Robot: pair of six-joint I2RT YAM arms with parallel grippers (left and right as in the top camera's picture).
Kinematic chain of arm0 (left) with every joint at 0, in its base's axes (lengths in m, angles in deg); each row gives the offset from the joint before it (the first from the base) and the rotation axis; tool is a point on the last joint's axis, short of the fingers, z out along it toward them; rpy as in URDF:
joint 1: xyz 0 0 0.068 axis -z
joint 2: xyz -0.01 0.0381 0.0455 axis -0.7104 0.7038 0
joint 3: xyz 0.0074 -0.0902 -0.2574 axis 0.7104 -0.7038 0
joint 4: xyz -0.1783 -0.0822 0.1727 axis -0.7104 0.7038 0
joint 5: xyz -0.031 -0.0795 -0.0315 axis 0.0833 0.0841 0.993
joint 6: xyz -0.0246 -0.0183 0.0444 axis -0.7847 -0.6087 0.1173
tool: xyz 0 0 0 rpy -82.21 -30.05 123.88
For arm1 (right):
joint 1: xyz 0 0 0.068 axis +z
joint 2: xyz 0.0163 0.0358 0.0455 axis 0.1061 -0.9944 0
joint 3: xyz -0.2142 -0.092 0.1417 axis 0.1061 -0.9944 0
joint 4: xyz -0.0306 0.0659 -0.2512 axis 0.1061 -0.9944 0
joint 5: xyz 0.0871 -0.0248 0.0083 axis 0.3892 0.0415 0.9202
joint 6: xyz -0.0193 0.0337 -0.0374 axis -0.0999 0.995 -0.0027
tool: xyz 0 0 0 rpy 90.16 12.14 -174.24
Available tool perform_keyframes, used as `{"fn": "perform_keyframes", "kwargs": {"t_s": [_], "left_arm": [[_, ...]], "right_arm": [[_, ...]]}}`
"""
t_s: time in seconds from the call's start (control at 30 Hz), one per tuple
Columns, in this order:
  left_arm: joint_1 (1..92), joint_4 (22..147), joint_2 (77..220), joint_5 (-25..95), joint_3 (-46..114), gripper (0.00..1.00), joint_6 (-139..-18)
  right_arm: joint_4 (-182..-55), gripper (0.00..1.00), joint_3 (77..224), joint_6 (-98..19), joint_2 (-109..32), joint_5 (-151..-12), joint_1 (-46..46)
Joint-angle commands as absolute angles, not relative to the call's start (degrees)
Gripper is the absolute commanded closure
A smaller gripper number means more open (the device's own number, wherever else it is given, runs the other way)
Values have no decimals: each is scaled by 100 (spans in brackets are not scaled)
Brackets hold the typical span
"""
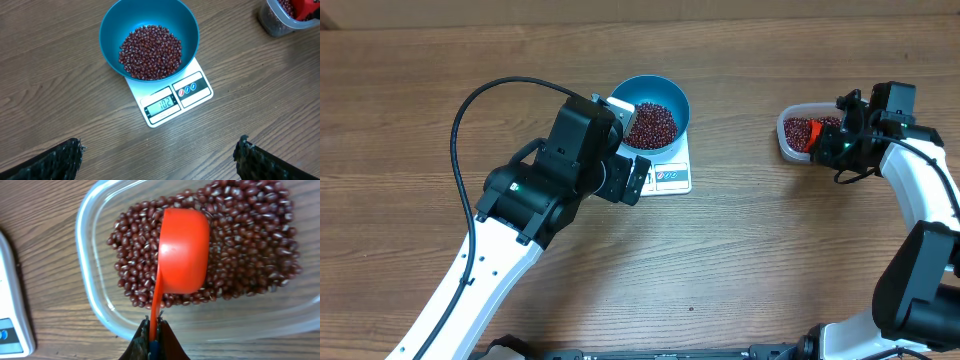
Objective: Scoop item into bowl and weigh 150g on scale
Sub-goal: 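Dip the red cup into the bean tub and scoop beans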
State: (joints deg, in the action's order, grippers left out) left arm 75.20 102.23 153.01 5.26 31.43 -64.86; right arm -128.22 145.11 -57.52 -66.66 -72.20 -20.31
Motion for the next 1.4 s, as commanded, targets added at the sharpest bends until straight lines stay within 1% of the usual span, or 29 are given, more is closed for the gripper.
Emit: {"fn": "perform_keyframes", "kwargs": {"t_s": [0.0,0.17,0.53,0.9,1.13,1.37], "left_arm": [[7535,10204,15332,555,3235,0,-6506],[7535,10204,15332,555,3235,0,-6506],[7535,10204,15332,553,3235,0,-6506],[7535,10204,15332,553,3235,0,-6506],[7535,10204,15332,555,3235,1,-6506],[7535,10204,15332,555,3235,1,-6506]], "right_arm": [[-12951,96,14524,-5984,-6743,-6654,-1998],[-13038,96,14524,-5981,-6942,-6586,-2022],[-13060,96,14524,-5981,-7149,-5489,-2529],[-13078,96,14524,-5981,-7274,-5441,-2831],[-13078,96,14524,-6073,-7624,-4411,-3229],[-13121,96,14524,-6126,-7910,-4038,-3502]]}}
